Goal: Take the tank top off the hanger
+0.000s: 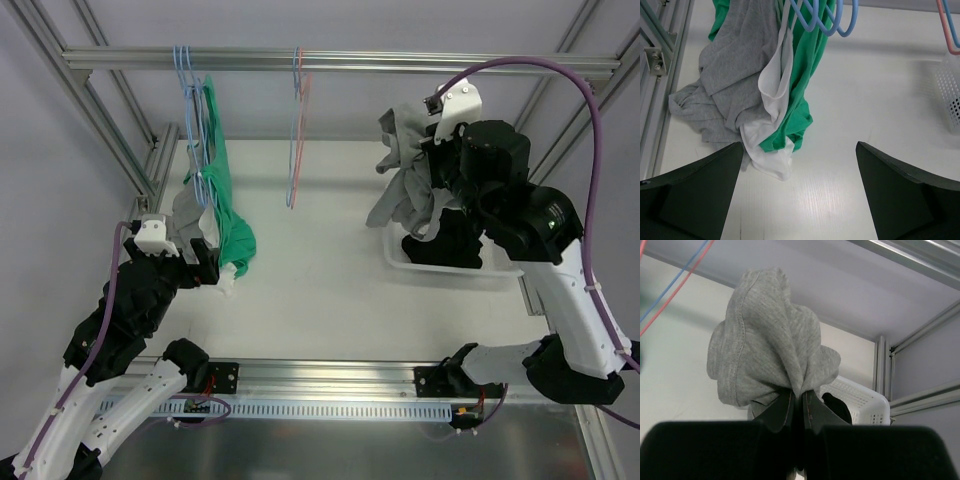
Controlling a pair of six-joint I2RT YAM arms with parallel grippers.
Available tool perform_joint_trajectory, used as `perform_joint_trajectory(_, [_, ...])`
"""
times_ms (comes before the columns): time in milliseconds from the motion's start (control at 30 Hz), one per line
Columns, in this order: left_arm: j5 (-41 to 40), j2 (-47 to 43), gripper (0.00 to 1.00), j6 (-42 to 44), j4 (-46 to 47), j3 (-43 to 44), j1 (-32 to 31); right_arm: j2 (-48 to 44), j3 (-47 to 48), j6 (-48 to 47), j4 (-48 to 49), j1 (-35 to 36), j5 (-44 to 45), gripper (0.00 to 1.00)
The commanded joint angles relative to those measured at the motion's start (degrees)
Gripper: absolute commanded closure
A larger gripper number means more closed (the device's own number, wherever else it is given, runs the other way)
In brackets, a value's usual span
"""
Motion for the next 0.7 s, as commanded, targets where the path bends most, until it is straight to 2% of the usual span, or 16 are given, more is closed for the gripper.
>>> perform_joint_trajectory(0, [-0.3, 0.1, 0.01, -0.4, 0.7, -0.3, -0.3, -0.2, 0.7, 1.0, 0.6, -4.0, -5.0, 1.0])
perform_joint_trajectory(100, [-0.1, 0.0, 0.01, -0.4, 0.8, -0.2, -0.3, -0.8, -4.7, 3.2, 1.9, -10.1, -10.4, 1.0])
perform_joint_trajectory(200, [0.3, -0.2, 0.01, -0.5, 0.8, -0.3, -0.3, -2.1, -12.8, 4.0, 6.9, -15.2, -15.0, 1.0])
perform_joint_trajectory(267, [0.5, 0.0, 0.01, -0.4, 0.9, -0.2, -0.3, -1.9, -15.5, 5.5, 9.6, -18.6, -20.6, 1.0])
perform_joint_trajectory(367, [1.1, 0.3, 0.01, -0.3, 0.9, -0.3, -0.3, -2.1, -20.2, 5.9, 13.6, -23.0, -24.6, 1.0])
perform_joint_trajectory(667, [1.1, -0.1, 0.01, -0.2, 0.9, -0.3, -0.3, -3.7, -33.0, 11.3, 20.4, -30.3, -26.6, 1.0])
